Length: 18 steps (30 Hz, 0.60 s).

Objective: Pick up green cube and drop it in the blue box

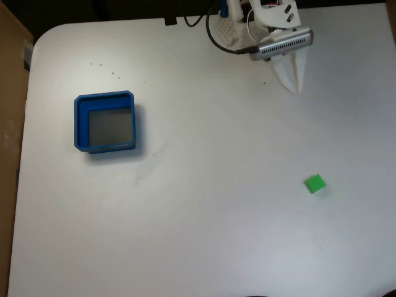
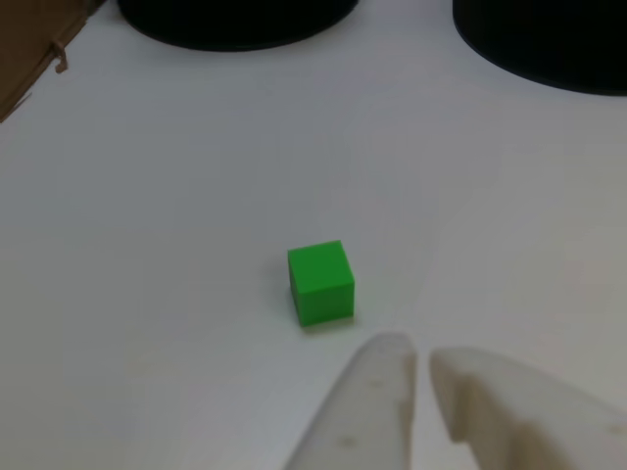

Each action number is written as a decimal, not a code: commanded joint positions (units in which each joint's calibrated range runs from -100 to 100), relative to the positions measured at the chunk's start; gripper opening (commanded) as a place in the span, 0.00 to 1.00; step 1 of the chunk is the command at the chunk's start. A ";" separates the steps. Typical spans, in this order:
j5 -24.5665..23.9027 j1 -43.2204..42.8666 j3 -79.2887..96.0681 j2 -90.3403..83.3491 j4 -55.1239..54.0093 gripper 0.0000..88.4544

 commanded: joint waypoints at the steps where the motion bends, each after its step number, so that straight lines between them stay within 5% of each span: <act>1: -0.05 -0.38 -10.95 5.05 0.20 0.01; 18: -0.15 -1.68 -24.86 17.25 4.98 0.19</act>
